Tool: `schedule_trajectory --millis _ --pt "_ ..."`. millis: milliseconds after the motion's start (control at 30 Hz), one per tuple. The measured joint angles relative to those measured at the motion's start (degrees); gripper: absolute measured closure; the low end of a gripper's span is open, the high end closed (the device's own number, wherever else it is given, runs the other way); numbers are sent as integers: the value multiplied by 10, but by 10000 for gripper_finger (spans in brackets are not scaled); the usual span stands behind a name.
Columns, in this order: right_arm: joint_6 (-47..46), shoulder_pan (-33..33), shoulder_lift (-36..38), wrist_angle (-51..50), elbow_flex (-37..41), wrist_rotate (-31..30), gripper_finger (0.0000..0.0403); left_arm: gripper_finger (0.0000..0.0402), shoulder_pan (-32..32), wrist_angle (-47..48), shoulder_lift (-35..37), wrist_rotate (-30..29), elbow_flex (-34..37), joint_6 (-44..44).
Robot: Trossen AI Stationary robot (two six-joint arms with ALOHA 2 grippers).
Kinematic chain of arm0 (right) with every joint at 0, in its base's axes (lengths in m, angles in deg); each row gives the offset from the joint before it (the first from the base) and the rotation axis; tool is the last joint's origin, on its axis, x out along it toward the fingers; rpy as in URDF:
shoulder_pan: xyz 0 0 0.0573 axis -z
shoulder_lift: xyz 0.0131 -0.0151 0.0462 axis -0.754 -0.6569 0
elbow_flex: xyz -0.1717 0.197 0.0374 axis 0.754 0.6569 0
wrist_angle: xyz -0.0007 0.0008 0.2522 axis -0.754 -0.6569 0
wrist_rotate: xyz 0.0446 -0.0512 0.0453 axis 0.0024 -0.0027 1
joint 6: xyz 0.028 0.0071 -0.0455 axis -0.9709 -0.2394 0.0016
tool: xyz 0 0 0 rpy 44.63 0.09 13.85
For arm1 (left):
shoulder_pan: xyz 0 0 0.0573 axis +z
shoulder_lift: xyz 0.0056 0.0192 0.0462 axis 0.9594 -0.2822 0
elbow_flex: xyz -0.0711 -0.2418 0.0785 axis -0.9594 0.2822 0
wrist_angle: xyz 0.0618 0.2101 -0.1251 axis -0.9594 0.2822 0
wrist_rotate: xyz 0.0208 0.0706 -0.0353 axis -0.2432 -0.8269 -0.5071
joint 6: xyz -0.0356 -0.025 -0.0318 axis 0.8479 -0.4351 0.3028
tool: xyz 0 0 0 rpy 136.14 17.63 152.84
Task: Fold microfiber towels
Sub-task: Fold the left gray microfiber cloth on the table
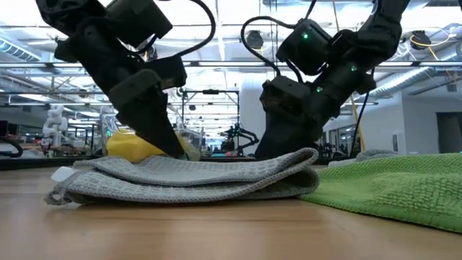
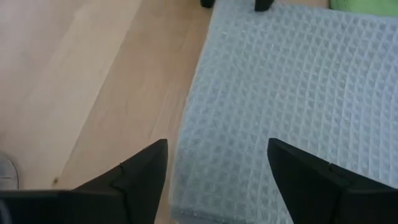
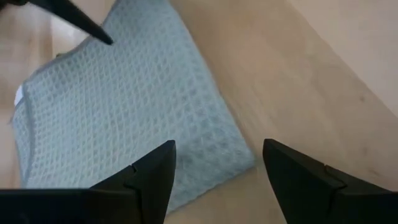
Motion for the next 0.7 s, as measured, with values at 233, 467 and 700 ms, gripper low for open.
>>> schedule_trajectory --millis 233,467,700 --pt "26 0 -17 22 0 12 186 167 15 33 0 16 0 20" --pt "40 -3 -36 49 -1 28 294 197 19 40 0 62 0 37" --pt "79 -9 -35 45 0 15 392 245 19 75 0 86 0 50"
